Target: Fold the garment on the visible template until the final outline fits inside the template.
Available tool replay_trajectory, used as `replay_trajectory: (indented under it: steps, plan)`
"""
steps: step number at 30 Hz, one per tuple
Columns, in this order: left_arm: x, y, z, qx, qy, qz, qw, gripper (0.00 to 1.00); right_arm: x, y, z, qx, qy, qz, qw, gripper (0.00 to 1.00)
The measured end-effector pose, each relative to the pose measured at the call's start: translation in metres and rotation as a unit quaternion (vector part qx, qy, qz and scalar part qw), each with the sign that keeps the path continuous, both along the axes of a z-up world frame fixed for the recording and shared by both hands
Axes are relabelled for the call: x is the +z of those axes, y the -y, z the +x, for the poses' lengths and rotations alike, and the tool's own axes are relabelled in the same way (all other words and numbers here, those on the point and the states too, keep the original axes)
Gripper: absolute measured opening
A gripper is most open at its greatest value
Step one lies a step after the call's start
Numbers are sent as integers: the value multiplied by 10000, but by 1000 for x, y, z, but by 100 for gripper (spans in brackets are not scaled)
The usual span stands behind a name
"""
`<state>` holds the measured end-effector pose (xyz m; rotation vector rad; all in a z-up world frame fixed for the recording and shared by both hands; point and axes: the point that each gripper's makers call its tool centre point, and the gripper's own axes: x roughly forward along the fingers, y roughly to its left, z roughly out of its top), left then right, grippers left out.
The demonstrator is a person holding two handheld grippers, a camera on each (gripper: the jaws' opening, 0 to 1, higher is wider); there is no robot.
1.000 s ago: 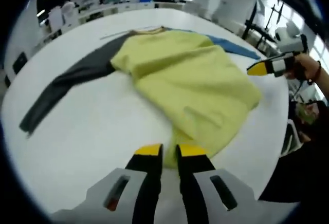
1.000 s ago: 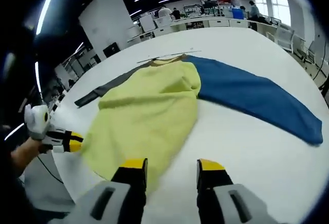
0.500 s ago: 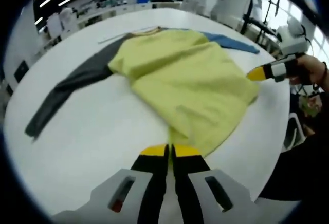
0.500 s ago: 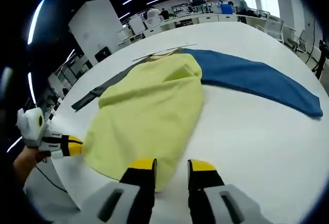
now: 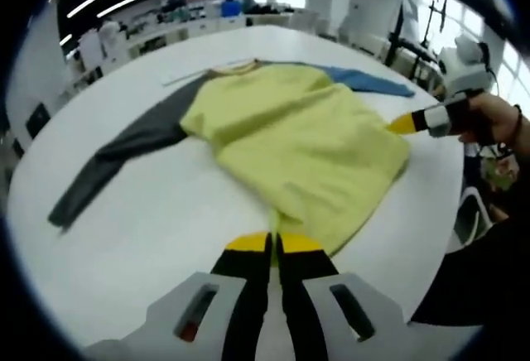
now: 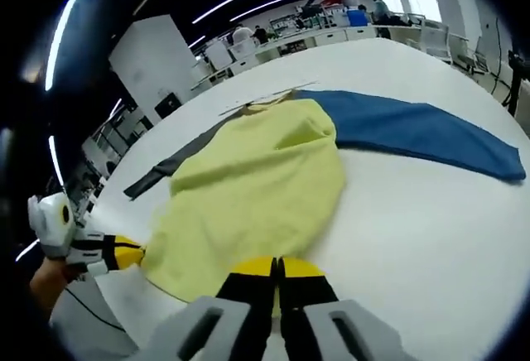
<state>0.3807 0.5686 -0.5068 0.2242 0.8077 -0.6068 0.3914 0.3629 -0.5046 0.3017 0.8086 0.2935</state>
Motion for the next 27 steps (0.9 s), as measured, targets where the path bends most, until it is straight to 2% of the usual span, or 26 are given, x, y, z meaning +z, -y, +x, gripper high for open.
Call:
replay_trajectory:
  steps: [6, 13, 20, 27]
  plan:
    - [7, 2, 2, 53, 76, -112, 9999, 0, 32, -26, 23, 646, 412, -239, 9968, 0]
    - [11, -1, 5, 103, 134, -182, 9997, 0, 47, -50, 55, 940, 549, -269, 9937, 0]
    - [9, -8, 7, 219, 106, -258, 9994, 0, 42, -73, 82, 1046, 462, -244, 9931, 0]
    - [7, -7, 7, 219, 59, -281, 9993, 0, 21, -89, 97, 1148, 201, -325, 9927, 0]
